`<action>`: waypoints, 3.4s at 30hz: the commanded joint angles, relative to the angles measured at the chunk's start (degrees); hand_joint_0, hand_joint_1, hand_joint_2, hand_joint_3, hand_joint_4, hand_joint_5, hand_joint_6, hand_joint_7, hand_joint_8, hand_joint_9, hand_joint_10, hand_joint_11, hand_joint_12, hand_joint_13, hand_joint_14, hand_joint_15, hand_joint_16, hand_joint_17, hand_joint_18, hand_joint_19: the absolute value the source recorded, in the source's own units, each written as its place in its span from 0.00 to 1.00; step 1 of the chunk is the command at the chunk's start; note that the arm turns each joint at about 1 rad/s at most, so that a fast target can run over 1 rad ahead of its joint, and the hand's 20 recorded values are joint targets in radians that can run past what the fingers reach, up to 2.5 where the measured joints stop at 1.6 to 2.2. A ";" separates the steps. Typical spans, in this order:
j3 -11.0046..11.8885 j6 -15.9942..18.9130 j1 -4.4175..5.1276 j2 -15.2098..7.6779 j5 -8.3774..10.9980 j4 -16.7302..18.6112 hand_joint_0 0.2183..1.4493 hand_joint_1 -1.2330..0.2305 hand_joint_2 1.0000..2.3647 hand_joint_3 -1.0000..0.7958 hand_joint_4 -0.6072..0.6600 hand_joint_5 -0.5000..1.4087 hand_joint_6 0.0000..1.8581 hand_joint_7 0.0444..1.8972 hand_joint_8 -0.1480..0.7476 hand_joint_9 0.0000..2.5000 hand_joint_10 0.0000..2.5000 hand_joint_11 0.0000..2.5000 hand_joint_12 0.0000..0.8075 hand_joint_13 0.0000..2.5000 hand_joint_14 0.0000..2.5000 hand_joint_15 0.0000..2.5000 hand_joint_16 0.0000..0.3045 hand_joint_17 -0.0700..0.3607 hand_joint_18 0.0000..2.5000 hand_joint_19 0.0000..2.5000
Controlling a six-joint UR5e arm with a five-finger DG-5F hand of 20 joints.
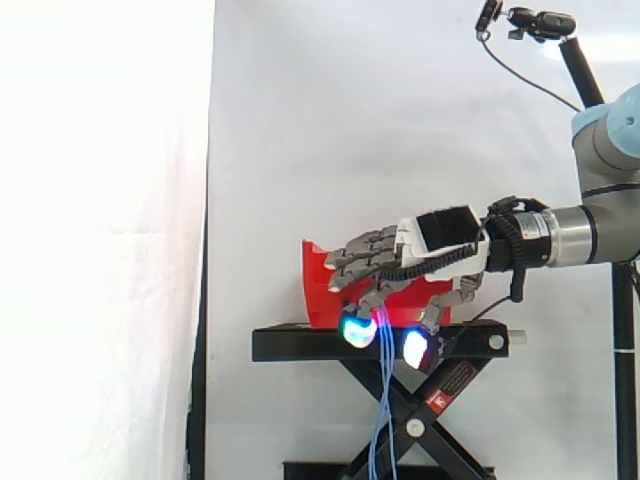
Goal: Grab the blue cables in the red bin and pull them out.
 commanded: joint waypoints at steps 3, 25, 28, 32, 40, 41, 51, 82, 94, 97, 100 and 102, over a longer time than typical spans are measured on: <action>0.02 -0.01 -0.23 0.05 -0.43 -0.37 0.44 0.16 0.00 0.00 0.68 0.64 0.07 0.32 0.48 0.18 0.01 0.16 0.46 0.14 0.00 0.05 0.18 0.45 0.14 0.13; 0.02 -0.01 -0.40 -0.04 -1.84 3.32 0.43 0.18 0.00 0.00 0.69 0.63 0.11 0.30 0.49 0.19 0.01 0.17 0.47 0.15 0.00 0.06 0.18 0.45 0.14 0.13; 0.02 -0.01 -0.40 0.05 -1.84 3.06 0.44 0.18 0.00 0.00 0.69 0.63 0.11 0.30 0.49 0.19 0.01 0.17 0.47 0.15 0.00 0.05 0.18 0.45 0.14 0.13; -0.07 -0.01 -0.40 -0.04 -1.93 2.53 0.44 0.18 0.00 0.00 0.69 0.63 0.11 0.30 0.49 0.19 0.01 0.17 0.47 0.15 0.00 0.06 0.18 0.45 0.14 0.13; -0.07 -0.01 -0.58 0.05 -2.46 1.56 0.44 0.18 0.00 0.00 0.69 0.63 0.10 0.31 0.49 0.19 0.01 0.17 0.47 0.15 0.00 0.06 0.18 0.45 0.14 0.13; -0.07 -0.01 -0.58 0.05 -2.46 1.56 0.44 0.18 0.00 0.00 0.69 0.63 0.10 0.31 0.49 0.19 0.01 0.17 0.47 0.15 0.00 0.06 0.18 0.45 0.14 0.13; -0.07 -0.10 -1.11 -0.04 -3.16 1.39 0.44 0.18 0.00 0.00 0.68 0.64 0.10 0.31 0.49 0.19 0.01 0.17 0.47 0.15 0.00 0.06 0.18 0.45 0.14 0.13; 0.02 -0.98 -1.37 -0.04 -4.13 2.36 0.46 0.17 0.00 0.00 0.67 0.65 0.10 0.32 0.49 0.20 0.01 0.17 0.46 0.16 0.00 0.06 0.18 0.45 0.15 0.13; 0.02 -1.24 -1.55 0.05 -5.18 3.41 0.44 0.15 0.00 0.00 0.68 0.66 0.11 0.31 0.49 0.21 0.01 0.18 0.47 0.17 0.00 0.07 0.18 0.45 0.17 0.14; 0.02 -1.24 -1.63 -0.04 -5.18 3.50 0.44 0.16 0.00 0.00 0.68 0.65 0.11 0.31 0.49 0.21 0.01 0.18 0.47 0.17 0.00 0.07 0.18 0.45 0.17 0.14; 0.02 -1.24 -1.63 -0.04 -5.18 3.50 0.44 0.15 0.00 0.00 0.68 0.66 0.11 0.31 0.49 0.21 0.01 0.18 0.47 0.17 0.00 0.07 0.18 0.45 0.17 0.15; 0.11 -1.24 -1.63 -0.04 -5.27 3.67 0.44 0.15 0.00 0.00 0.69 0.66 0.11 0.31 0.49 0.21 0.01 0.19 0.47 0.17 0.00 0.07 0.18 0.45 0.17 0.15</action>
